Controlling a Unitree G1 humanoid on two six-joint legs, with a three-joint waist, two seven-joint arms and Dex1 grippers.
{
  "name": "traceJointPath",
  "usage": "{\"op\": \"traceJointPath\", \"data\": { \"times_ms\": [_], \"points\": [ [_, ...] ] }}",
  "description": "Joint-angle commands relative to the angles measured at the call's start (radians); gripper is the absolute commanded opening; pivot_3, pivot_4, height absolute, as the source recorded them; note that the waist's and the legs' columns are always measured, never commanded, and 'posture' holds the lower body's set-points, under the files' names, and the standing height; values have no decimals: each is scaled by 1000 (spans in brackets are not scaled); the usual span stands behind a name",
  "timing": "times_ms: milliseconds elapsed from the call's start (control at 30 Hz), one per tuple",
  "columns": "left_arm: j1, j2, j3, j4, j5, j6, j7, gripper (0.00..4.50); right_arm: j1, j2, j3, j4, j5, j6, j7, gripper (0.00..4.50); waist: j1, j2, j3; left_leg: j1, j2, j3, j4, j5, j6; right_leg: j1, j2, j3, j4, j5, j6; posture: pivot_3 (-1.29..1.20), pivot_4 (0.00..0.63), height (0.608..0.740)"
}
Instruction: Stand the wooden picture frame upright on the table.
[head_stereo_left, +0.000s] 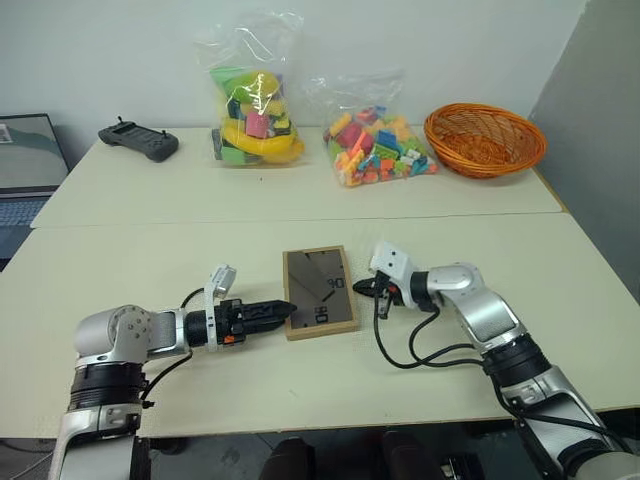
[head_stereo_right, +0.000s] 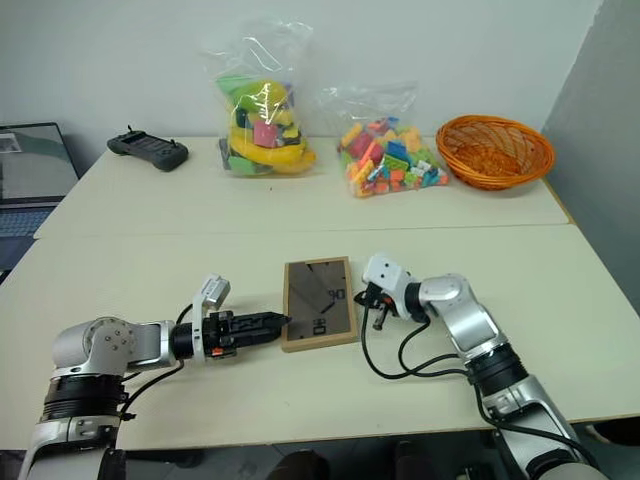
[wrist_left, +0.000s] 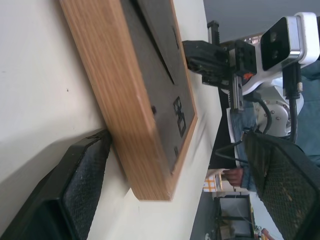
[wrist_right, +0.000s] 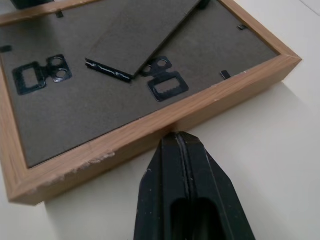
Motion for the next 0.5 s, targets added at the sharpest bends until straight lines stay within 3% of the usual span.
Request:
{"op": "traceJointPath", "data": {
  "times_ms": [33,267,400,500],
  "points": [
    [-19,-64,-8,28,-4,27,56,4461,-2,49,29,-60,9,19,-27,0,6,0,-1,0,0,0,0,0,0,0,0,0,0,0,0,0,150,740],
    [-25,-92,1,-27,-19,42,91,4461,-19,56,28,-28,3,3,-51,0,15,0,-1,0,-1,0,1,1,-2,0,0,0,0,0,0,0,150,740],
    [-11,-59,21,-33,-32,54,81,3833,-10,31,23,-4,-4,-19,-58,0,12,0,-1,0,0,0,1,1,-2,0,0,0,0,0,0,0,150,740],
    [-4,-52,51,-52,-53,74,88,3122,3,14,21,3,-5,-36,-62,0,5,0,-1,0,0,0,0,1,-2,0,0,0,0,0,0,0,150,740]
  ]
}}
